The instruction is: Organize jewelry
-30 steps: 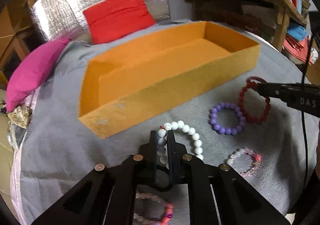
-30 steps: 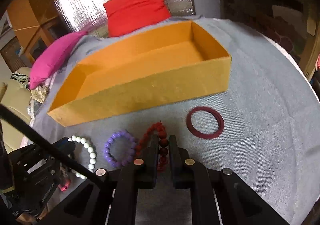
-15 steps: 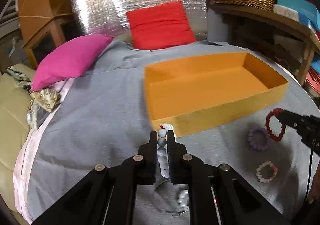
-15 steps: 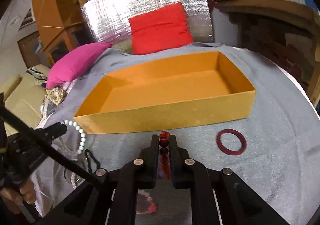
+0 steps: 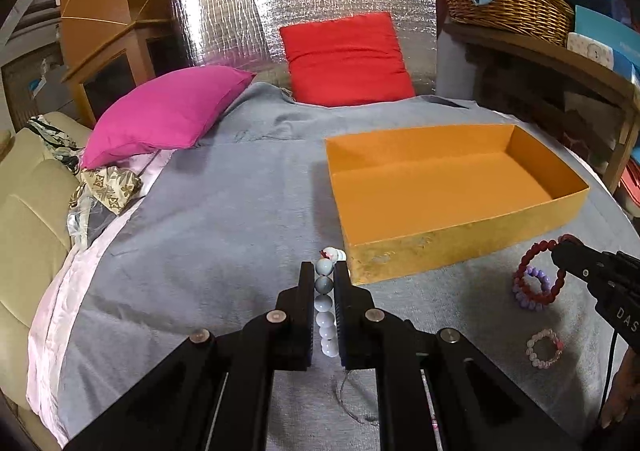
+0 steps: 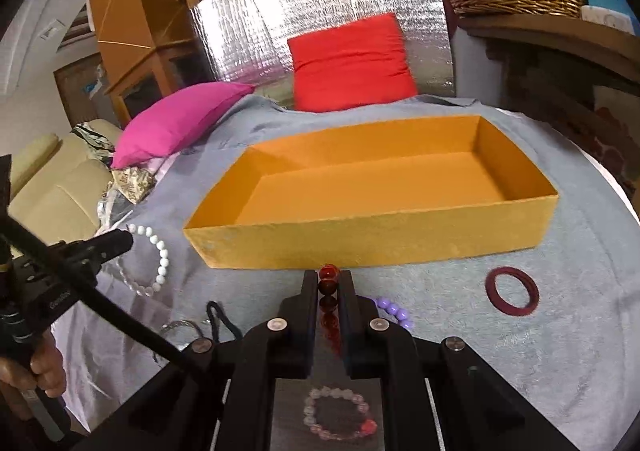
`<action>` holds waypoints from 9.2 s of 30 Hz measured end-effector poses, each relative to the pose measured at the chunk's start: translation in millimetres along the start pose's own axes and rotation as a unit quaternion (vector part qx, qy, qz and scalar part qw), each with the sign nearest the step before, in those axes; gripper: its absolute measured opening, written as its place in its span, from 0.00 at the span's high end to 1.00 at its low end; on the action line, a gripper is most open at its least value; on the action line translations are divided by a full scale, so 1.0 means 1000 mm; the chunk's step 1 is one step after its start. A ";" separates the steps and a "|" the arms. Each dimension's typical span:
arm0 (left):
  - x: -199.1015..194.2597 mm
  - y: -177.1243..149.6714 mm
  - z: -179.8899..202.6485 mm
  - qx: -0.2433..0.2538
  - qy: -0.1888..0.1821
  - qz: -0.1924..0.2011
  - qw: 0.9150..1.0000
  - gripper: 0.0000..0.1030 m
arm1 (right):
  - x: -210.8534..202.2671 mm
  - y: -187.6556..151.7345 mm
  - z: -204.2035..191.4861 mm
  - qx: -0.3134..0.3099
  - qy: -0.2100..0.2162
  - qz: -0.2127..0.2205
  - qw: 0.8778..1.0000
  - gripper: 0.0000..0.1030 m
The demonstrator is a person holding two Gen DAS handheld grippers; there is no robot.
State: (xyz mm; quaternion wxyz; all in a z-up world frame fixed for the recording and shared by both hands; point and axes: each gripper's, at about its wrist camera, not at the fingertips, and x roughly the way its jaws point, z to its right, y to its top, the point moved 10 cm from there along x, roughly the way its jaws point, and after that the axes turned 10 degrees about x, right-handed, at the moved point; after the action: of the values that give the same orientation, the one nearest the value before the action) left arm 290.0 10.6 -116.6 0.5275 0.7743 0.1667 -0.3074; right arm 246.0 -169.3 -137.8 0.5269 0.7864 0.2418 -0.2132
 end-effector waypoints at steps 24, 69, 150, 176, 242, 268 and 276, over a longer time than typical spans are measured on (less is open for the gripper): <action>0.003 0.004 0.002 -0.003 0.011 -0.001 1.000 0.91 | -0.018 0.023 0.001 0.016 0.021 0.033 0.999 0.89; 0.061 0.048 0.009 -0.091 -0.057 -0.025 0.994 0.41 | 0.048 0.103 0.072 0.109 0.009 0.006 0.994 0.77; 0.063 -0.052 0.104 -0.003 -0.207 -0.128 0.970 0.70 | -0.002 -0.053 0.099 0.103 -0.002 -0.196 0.975 0.83; 0.063 -0.048 0.112 0.011 -0.180 -0.114 0.977 0.73 | 0.010 -0.064 0.078 -0.045 -0.082 -0.169 0.981 0.80; 0.057 -0.043 0.133 0.020 -0.174 -0.093 0.980 0.90 | 0.011 -0.050 0.100 0.048 -0.102 -0.149 0.982 0.87; 0.060 -0.038 0.136 0.009 -0.193 -0.088 0.977 0.90 | 0.009 -0.050 0.102 0.053 -0.086 -0.148 0.984 0.88; 0.057 -0.034 0.134 -0.002 -0.202 -0.080 0.976 0.92 | 0.004 -0.048 0.109 0.075 -0.069 -0.146 0.984 0.88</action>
State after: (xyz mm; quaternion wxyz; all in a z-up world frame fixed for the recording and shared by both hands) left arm 272.6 -102.9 -212.1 0.5255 0.6793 0.1186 -0.4984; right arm 211.1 -254.8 -213.5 0.4452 0.7632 0.3009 -0.3588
